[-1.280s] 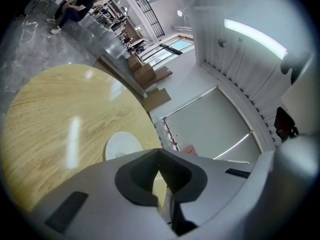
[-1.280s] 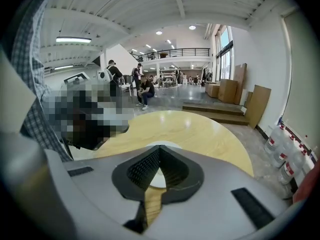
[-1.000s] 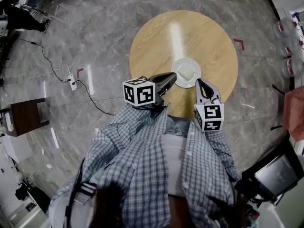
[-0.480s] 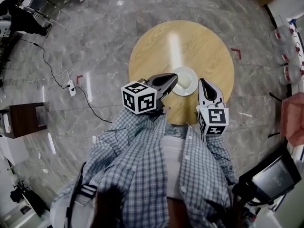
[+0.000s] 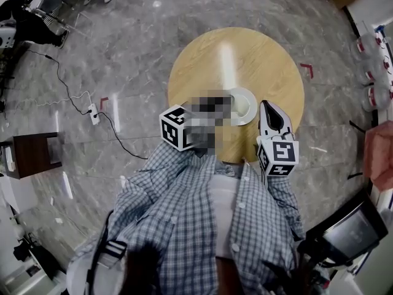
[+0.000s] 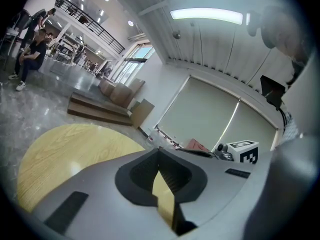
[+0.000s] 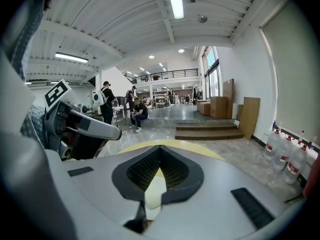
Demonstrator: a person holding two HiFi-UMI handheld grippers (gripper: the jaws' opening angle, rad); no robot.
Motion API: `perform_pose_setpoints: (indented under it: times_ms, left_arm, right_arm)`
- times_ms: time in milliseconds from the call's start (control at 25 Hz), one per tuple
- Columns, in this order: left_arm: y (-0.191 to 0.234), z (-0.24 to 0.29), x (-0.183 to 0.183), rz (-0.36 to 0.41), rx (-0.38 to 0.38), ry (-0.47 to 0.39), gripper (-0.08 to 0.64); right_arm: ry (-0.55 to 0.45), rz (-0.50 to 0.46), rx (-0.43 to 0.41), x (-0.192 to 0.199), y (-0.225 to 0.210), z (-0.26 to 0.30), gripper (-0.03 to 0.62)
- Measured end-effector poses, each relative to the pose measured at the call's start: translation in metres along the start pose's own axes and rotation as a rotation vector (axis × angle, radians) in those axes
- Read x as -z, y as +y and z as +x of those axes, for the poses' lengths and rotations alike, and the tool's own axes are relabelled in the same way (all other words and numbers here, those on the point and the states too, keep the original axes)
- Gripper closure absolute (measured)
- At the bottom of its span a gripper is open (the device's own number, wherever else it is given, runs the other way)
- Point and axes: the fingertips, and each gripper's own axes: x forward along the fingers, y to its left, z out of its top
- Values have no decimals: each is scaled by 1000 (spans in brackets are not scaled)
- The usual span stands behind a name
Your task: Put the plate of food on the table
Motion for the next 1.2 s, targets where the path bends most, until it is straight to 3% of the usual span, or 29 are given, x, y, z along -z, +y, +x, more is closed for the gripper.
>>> perform_pose_setpoints:
  times_ms: [320, 1200]
  left_arm:
    - [-4, 1, -4, 37, -5, -4, 552]
    - [-9, 2, -10, 37, 3, -14, 552]
  right_arm:
    - [-19, 1, -1, -6, 0, -1, 586]
    - [-23, -16, -19, -10, 5, -2, 586]
